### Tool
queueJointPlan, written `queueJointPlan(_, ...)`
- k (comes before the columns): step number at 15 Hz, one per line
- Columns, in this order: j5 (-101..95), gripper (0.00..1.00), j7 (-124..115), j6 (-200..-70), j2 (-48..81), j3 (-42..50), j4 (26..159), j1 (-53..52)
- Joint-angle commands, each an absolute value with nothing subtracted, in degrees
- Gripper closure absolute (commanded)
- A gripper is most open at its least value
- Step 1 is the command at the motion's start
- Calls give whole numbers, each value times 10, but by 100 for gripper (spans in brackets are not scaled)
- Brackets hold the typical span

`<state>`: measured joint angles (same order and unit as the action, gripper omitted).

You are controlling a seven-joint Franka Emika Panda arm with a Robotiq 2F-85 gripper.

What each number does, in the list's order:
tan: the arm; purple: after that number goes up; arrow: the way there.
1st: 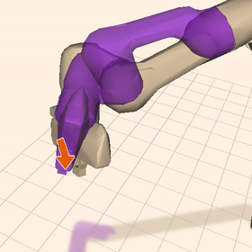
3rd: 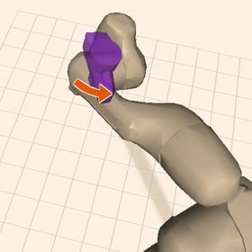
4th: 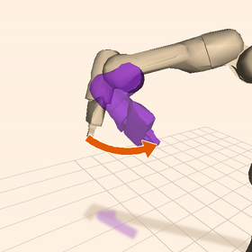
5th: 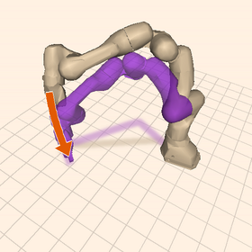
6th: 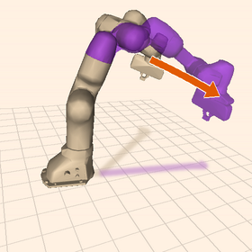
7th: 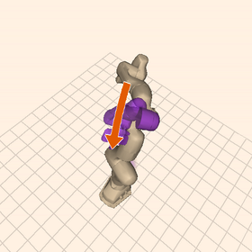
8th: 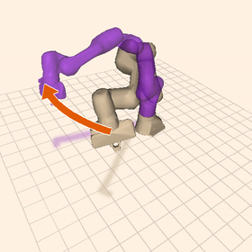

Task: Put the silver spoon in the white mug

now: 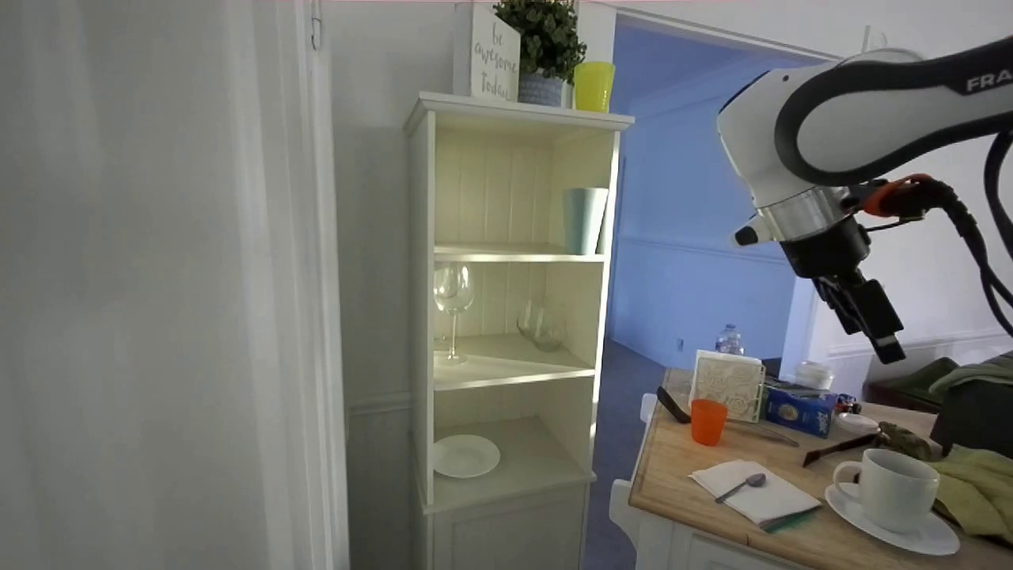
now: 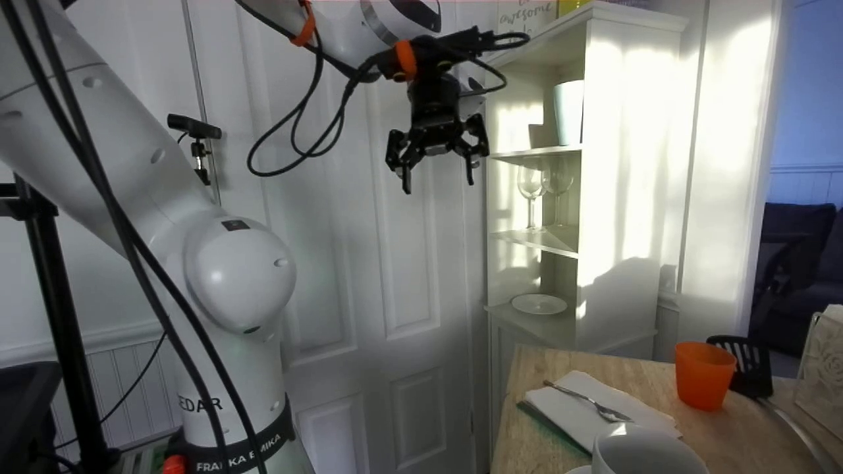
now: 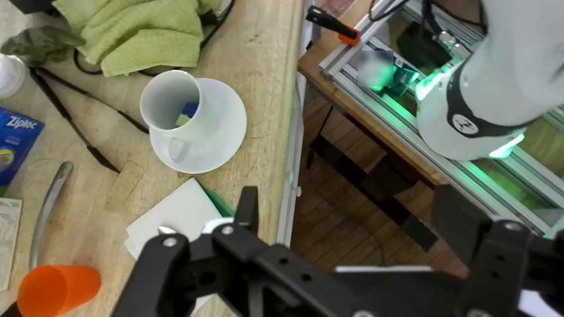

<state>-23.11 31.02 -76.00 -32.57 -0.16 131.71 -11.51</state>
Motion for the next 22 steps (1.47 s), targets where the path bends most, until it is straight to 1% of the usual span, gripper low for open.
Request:
queueJointPlan(1,-305,0,430,-838,-292,46,1341,-118)
queueJointPlan(2,-322,0,462,-863,-275,56,1343,-111)
queueJointPlan(4,-286,0,500,-904,-239,82,1332,-96)
queueJointPlan(5,-291,0,465,-881,-266,52,1340,-90)
queueJointPlan(8,-290,0,489,-906,-235,65,1339,-78)
queueJointPlan(15,-290,0,491,-906,-234,64,1335,-78)
queueJointPlan(17,-310,0,519,-947,-215,70,1330,-75)
queueJointPlan(22,-314,0,580,-1109,-157,99,1332,-36)
